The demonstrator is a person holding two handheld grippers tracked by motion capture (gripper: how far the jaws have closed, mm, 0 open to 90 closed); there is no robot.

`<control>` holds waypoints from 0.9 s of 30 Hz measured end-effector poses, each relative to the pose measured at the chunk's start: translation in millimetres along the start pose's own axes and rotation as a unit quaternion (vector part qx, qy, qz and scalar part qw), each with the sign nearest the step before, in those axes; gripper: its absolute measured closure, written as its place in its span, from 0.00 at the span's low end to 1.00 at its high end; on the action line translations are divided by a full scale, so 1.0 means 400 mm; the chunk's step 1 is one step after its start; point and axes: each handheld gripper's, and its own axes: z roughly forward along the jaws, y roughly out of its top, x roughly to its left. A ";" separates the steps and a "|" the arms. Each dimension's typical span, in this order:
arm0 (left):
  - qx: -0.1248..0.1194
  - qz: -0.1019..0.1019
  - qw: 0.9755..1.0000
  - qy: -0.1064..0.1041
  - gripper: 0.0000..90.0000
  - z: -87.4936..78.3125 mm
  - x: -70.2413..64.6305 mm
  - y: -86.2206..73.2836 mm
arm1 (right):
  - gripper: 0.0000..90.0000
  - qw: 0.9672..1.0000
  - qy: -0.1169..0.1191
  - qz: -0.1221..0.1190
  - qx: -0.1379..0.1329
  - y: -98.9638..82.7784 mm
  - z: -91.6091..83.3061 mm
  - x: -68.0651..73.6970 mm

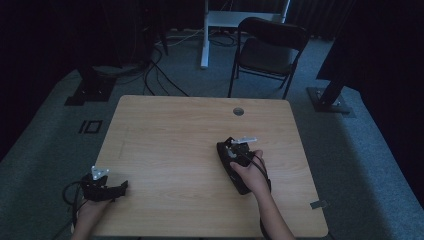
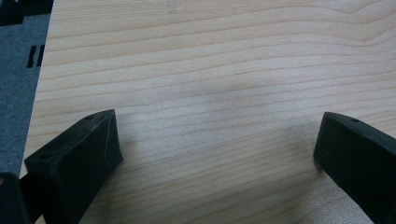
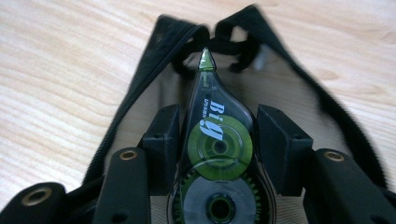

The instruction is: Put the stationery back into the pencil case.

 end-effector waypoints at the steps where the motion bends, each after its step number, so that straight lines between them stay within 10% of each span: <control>1: 0.000 0.000 1.000 0.000 0.01 0.000 0.000 0.000 | 0.56 1.000 -0.002 -0.002 0.003 0.001 0.002 0.002; 27: 0.000 0.000 1.000 0.000 0.01 0.000 0.000 0.000 | 0.54 1.000 0.001 0.004 0.029 0.012 0.007 -0.016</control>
